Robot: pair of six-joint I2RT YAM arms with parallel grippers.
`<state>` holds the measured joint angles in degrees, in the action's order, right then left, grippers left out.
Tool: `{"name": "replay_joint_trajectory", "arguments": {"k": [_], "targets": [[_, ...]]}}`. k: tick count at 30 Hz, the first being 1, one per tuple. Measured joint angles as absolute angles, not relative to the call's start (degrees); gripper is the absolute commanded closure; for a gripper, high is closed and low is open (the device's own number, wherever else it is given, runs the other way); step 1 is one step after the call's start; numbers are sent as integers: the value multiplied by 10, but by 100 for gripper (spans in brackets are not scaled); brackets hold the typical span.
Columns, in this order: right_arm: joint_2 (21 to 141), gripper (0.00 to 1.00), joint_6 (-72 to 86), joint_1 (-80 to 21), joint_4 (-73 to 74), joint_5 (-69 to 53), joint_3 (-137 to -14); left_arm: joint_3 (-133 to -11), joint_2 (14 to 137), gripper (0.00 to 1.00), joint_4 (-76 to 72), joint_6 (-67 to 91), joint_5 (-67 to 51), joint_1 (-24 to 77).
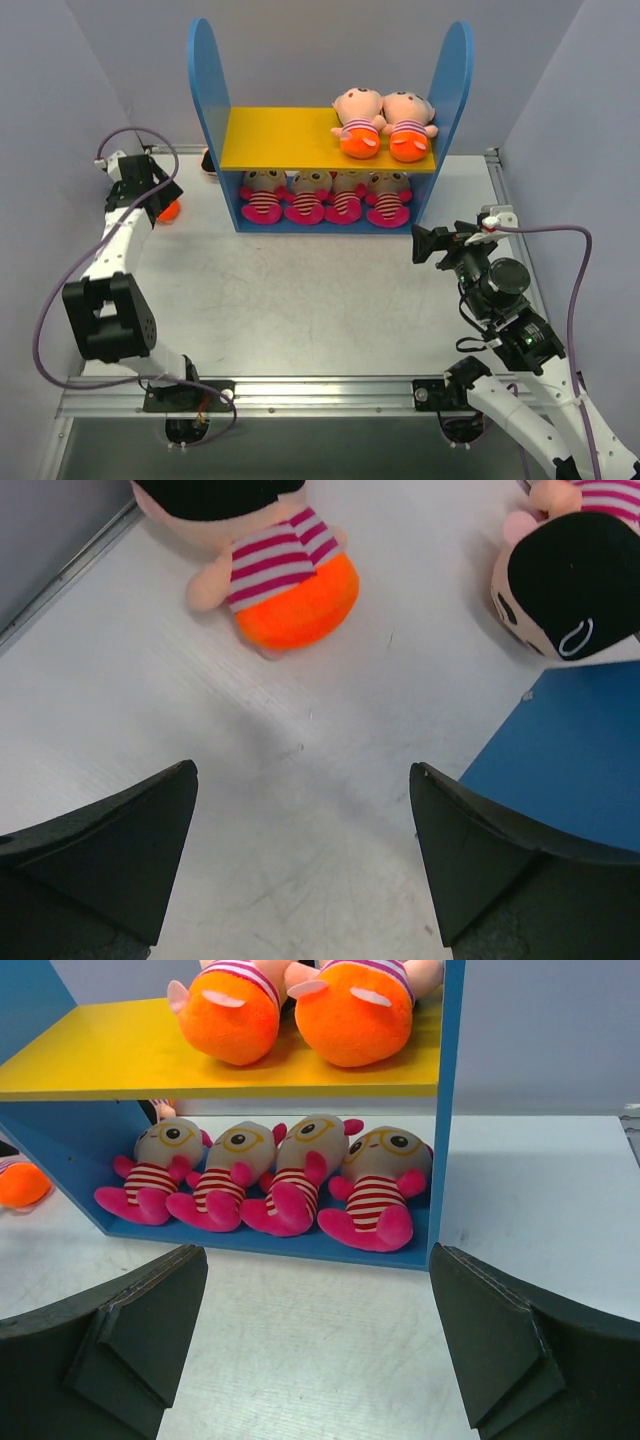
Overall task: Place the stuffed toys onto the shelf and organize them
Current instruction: Grab a stuffed toy with the left arm
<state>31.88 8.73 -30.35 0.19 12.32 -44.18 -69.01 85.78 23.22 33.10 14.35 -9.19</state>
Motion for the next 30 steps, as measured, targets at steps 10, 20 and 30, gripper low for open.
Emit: {"name": "replay_joint_trajectory", "arguments": {"k": [10, 20, 30], "targets": [[328, 0, 101, -303, 0, 124, -437, -938, 1134, 5, 265, 347, 220, -95], [372, 0, 98, -304, 3, 124, -437, -1123, 1301, 20, 356, 358, 275, -95], [382, 1, 96, -303, 3, 124, -437, -1132, 1320, 85, 393, 362, 296, -98]]}}
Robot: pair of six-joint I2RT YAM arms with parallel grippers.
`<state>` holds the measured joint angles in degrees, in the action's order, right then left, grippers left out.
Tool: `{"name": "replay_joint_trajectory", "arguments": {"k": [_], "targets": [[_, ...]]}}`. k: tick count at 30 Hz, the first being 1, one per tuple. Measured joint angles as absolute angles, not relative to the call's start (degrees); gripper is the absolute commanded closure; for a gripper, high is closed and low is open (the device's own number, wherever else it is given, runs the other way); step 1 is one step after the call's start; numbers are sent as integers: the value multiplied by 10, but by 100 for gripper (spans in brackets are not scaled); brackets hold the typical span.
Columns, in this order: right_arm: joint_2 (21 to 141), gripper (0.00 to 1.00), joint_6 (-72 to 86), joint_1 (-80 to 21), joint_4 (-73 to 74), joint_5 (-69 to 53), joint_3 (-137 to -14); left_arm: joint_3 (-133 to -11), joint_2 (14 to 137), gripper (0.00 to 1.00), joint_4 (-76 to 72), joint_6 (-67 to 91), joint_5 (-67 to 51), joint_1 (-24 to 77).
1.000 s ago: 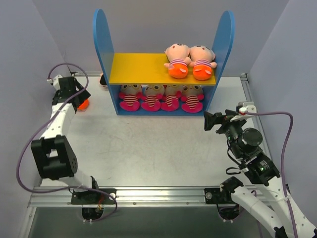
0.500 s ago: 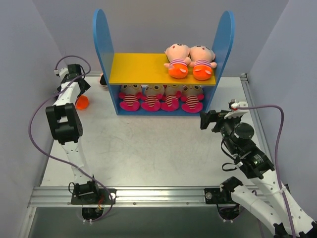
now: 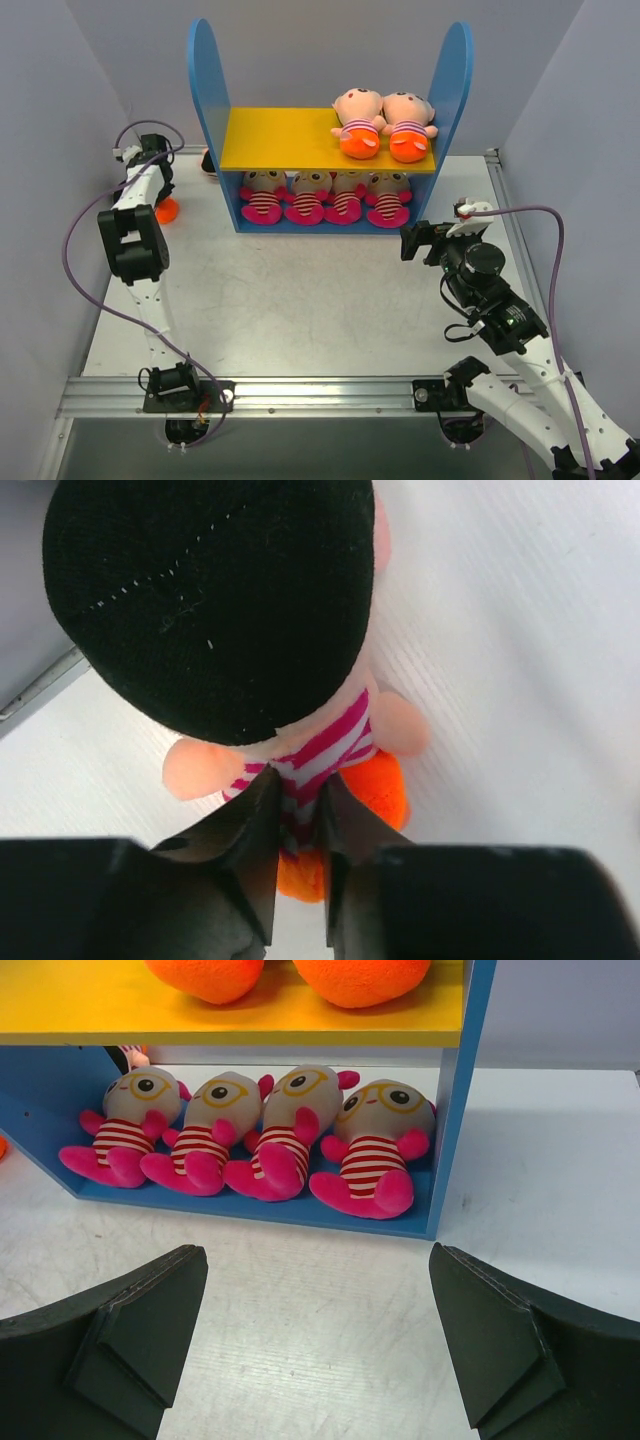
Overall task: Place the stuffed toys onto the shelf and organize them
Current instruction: Grab a stuffed toy with the left arm
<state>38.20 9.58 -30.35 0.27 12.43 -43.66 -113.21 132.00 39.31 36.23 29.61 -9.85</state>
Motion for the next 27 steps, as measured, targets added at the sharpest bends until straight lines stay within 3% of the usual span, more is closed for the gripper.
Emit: {"name": "replay_joint_trajectory", "arguments": {"k": [4, 16, 27], "targets": [[383, 1, 96, -304, 3, 124, -437, -1080, 1293, 97, 378, 356, 300, -99], [418, 1, 101, -307, 18, 78, -439, -767, 1035, 97, 364, 326, 258, -97], [469, 1, 123, -321, 24, -27, -461, -535, 651, 98, 337, 322, 74, -63]]}}
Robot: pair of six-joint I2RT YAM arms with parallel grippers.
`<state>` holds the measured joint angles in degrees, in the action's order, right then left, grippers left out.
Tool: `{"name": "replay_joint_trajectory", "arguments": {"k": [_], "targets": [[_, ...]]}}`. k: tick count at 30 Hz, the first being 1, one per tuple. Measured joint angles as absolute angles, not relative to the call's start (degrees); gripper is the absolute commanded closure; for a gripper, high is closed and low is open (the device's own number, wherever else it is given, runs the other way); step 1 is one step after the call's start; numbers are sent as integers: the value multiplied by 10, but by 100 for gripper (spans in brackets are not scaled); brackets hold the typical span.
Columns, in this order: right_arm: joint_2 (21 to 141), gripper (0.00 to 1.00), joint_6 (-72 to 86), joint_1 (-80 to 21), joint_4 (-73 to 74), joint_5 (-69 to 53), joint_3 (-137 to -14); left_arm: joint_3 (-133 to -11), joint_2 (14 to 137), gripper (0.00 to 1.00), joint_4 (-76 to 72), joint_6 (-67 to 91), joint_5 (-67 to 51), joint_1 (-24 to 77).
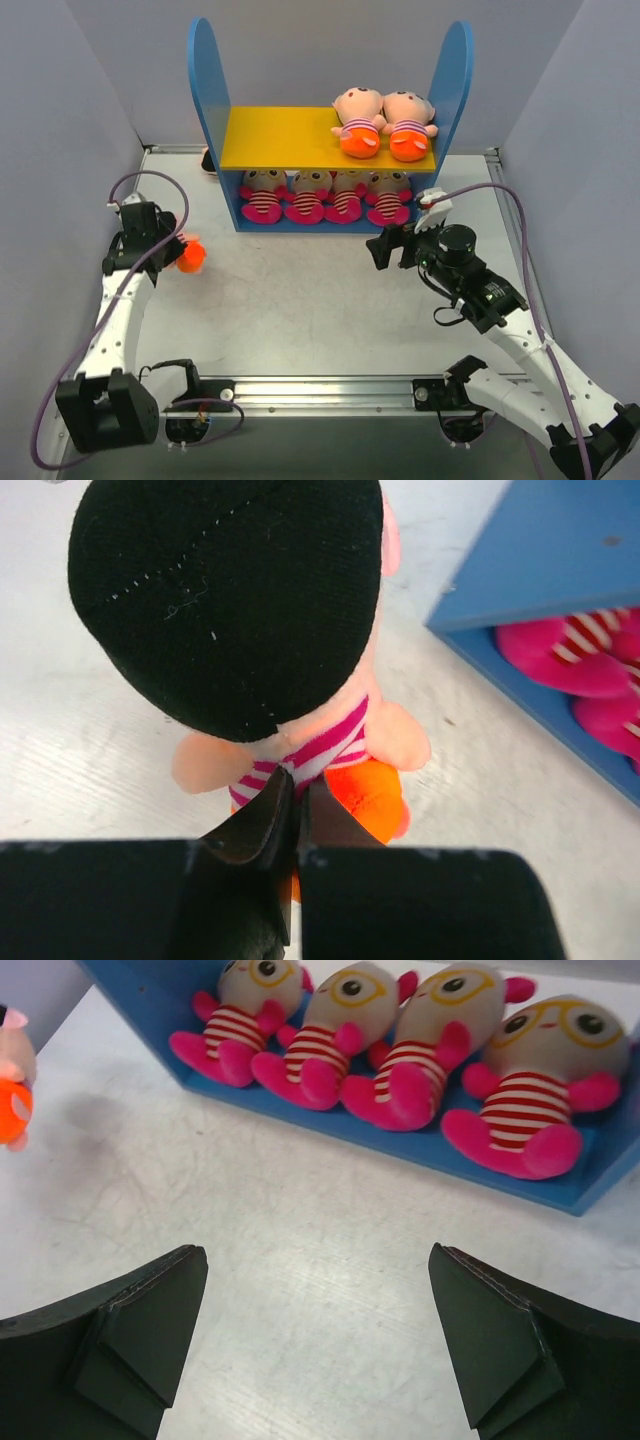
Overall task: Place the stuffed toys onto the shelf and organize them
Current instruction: Grab a stuffed toy with the left arm, then pass the stuffed toy from the left arm to the right
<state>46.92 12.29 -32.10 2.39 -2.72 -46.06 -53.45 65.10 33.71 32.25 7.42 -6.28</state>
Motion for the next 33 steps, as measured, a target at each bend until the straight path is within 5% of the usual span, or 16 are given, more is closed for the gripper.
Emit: {"name": "replay_joint_trajectory", "arguments": {"k": [8, 16, 33], "targets": [[547, 2, 185, -379, -18, -113, -462, -445, 457, 97, 310, 327, -94, -52], [592, 9, 305, -456, -163, -144, -432, -394, 414, 97, 191, 387, -258, -5], [662, 14, 442, -516, -389, -144, -407, -356, 354, 96, -65, 488, -333, 93]]}}
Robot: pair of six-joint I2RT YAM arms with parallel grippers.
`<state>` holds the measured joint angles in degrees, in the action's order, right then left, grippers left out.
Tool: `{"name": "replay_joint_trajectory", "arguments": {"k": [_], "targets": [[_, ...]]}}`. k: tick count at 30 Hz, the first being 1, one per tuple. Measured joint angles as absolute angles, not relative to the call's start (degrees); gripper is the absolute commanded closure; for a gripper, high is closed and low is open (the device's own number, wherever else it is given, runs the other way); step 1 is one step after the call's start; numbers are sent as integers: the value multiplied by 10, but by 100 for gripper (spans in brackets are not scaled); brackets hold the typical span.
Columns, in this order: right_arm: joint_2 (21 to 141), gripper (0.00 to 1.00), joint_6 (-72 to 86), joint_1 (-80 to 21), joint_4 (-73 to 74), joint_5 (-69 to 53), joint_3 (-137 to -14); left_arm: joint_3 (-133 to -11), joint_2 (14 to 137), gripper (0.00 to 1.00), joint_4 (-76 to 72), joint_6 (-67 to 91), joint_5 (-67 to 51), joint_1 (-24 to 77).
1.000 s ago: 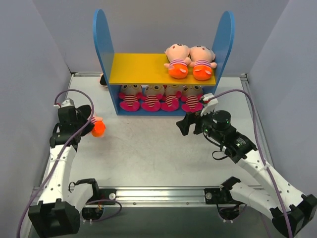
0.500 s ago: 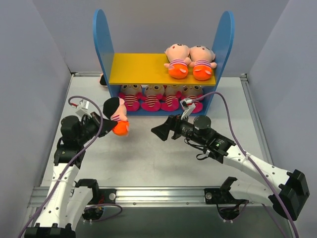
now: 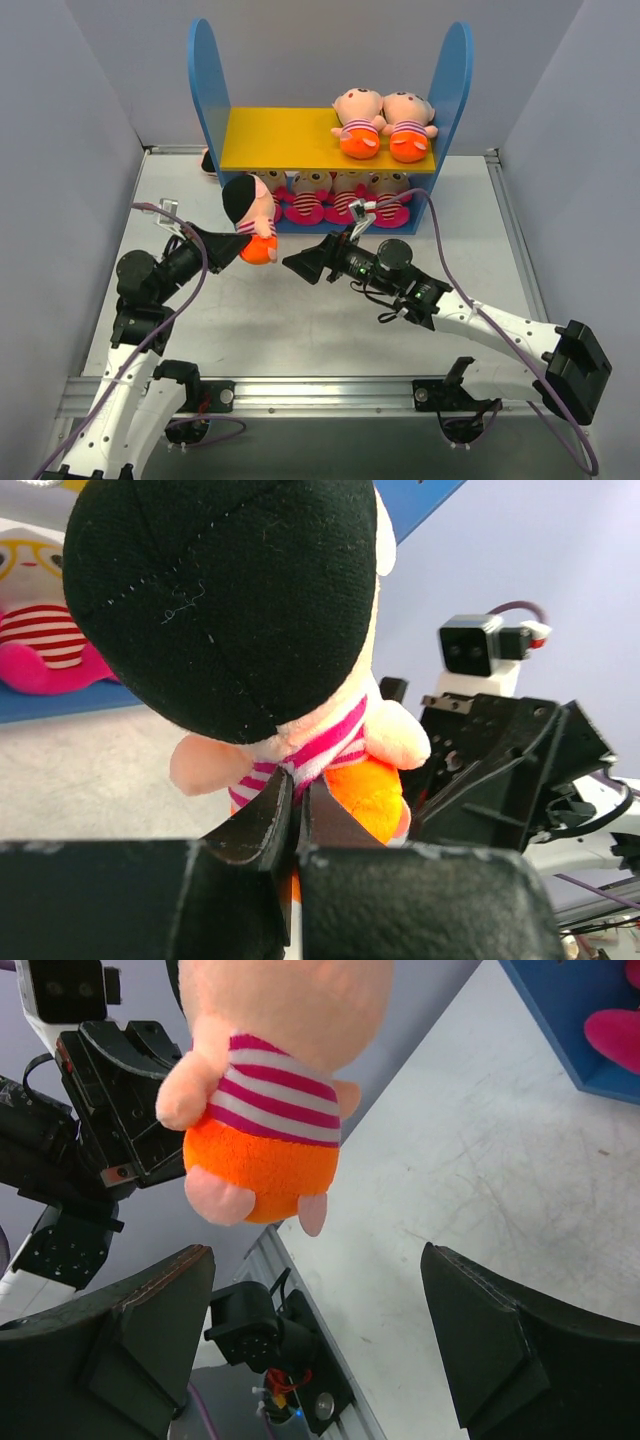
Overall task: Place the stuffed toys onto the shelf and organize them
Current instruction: Pass the stuffed toy from the left arm to the right
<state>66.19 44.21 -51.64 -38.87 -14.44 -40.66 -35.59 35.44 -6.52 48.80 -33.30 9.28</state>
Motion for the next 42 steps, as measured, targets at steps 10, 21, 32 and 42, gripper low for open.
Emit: {"name": "replay_joint_trajectory", "arguments": {"k": [10, 21, 32, 42], "targets": [[704, 16, 451, -540, -444, -144, -407, -329, 347, 95, -127, 526, -333, 116], [704, 19, 448, -545, -465, -144, -426, -314, 341, 95, -155, 534, -331, 126], [728, 71, 433, -552, -468, -144, -446, -293, 359, 87, -206, 539, -333, 139], [724, 100, 382, -552, -392, -126, -470, -285, 365, 33, -205, 526, -326, 140]]}}
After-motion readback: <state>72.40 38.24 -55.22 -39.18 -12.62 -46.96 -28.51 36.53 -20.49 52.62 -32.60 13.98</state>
